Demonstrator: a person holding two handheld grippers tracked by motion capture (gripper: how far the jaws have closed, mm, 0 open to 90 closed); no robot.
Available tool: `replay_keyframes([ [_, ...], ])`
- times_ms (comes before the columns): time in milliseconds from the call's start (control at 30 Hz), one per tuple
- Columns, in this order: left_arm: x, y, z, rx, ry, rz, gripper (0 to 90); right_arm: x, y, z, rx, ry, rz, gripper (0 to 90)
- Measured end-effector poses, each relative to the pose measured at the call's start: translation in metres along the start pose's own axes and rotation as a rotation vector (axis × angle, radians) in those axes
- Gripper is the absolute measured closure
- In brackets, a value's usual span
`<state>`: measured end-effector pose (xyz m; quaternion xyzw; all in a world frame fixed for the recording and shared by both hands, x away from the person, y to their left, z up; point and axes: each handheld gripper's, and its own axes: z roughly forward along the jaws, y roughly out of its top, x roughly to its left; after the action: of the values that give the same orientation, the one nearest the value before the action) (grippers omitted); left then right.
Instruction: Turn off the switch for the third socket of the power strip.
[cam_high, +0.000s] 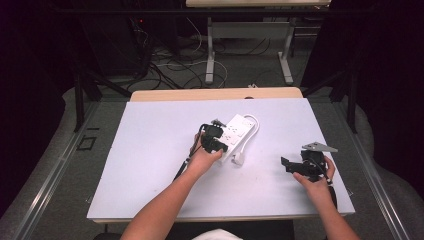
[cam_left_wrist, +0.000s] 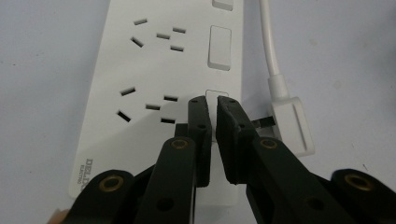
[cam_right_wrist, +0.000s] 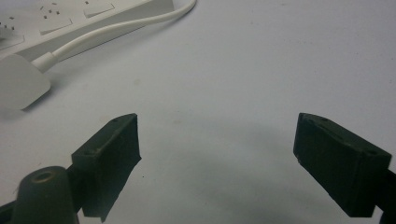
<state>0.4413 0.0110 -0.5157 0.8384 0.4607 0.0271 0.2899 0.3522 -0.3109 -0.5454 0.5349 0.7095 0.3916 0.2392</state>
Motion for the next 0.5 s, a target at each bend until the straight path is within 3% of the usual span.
replay_keyframes([
  [500, -0.0006, -0.0002, -0.0005, 0.0, 0.018, 0.021, 87.3, 0.0003, 0.0, 0.0008, 0.001, 0.001, -0.004, 14.5],
])
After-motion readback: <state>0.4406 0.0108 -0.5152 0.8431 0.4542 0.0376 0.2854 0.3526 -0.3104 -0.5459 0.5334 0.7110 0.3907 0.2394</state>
